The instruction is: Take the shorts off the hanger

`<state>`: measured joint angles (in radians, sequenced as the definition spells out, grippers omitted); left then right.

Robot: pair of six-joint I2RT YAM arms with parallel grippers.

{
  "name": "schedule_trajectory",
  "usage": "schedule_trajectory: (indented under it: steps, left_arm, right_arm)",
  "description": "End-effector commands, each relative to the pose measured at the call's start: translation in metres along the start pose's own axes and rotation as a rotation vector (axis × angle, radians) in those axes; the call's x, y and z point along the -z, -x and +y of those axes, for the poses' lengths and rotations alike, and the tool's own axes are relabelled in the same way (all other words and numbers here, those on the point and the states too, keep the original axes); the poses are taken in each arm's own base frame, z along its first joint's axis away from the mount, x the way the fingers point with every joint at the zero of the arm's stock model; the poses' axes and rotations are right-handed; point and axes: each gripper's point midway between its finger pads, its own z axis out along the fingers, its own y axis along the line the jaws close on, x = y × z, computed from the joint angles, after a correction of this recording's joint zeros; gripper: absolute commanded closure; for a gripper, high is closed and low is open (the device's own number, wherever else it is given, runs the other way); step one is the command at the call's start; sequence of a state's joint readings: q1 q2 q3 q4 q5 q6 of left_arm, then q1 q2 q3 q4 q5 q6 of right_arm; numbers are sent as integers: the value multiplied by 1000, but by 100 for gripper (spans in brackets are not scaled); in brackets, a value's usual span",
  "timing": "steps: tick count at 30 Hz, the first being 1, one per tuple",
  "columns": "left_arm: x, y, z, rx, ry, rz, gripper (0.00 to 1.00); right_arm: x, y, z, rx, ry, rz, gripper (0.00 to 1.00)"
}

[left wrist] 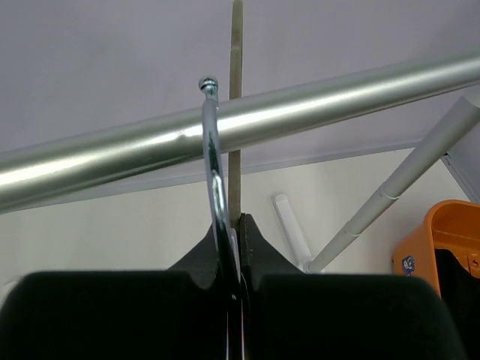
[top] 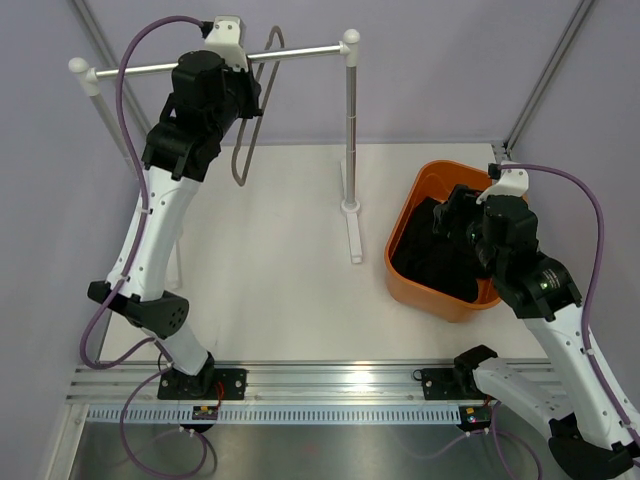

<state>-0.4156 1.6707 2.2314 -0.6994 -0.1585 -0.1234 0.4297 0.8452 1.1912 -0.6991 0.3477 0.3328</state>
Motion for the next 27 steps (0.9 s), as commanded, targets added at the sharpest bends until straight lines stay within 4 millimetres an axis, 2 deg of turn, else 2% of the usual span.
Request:
schedule_trajectory:
  steps: [1, 10, 16, 23, 27]
  left_arm:
    - [-6, 28, 0, 7, -29, -92, 100]
    - [-31, 28, 18, 41, -6, -106, 100]
    - [-48, 12, 29, 45, 23, -64, 100]
    - [-53, -6, 32, 45, 32, -17, 99]
    - [-49, -8, 31, 51, 24, -15, 92]
  right_arm:
    - [8, 24, 8, -11, 47, -81, 27]
    - [3, 23, 10, 6, 51, -76, 27]
    - [0, 17, 10, 6, 53, -61, 26]
    - [2, 14, 10, -1, 58, -52, 26]
    - [2, 12, 10, 0, 57, -44, 26]
